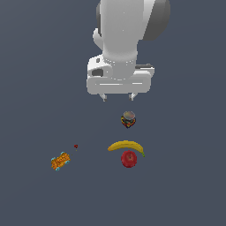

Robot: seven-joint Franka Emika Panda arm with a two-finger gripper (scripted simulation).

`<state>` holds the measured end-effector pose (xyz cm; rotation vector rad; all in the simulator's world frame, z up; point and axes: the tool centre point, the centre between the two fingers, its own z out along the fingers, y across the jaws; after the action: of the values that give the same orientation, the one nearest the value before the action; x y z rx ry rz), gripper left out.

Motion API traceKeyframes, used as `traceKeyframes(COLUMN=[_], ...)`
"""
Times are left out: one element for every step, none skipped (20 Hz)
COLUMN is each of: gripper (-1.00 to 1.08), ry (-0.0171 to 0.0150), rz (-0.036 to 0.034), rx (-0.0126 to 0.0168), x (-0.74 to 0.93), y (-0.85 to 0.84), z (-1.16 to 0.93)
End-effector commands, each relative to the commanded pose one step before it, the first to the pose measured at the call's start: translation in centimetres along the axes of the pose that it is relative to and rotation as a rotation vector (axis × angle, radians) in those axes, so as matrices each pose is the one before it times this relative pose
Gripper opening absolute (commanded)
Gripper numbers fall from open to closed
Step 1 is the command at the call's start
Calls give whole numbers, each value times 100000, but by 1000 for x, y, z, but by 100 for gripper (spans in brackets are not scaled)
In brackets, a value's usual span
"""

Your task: Pick up a designated object from a clutter of objects.

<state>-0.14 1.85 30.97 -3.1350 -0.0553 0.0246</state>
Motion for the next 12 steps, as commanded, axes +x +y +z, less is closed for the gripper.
traceKeyframes(gripper=[100,100,100,100,100,100,100,100,100,100,100,100], ry=[0,57,192,313,440,552,632,533,406,284,159,0], rz=[0,-38,-123,-199,-277,-342,-380,-307,-218,-136,-56,0], rx=[0,-6,-15,-25,-37,-50,-61,-55,-43,-31,-16,0], x=[0,8,17,30,41,55,63,54,43,29,15,11], y=[1,-9,-32,-51,-72,-88,-100,-82,-60,-41,-21,-8], z=[0,-22,-78,-126,-179,-225,-263,-227,-178,-131,-80,-7])
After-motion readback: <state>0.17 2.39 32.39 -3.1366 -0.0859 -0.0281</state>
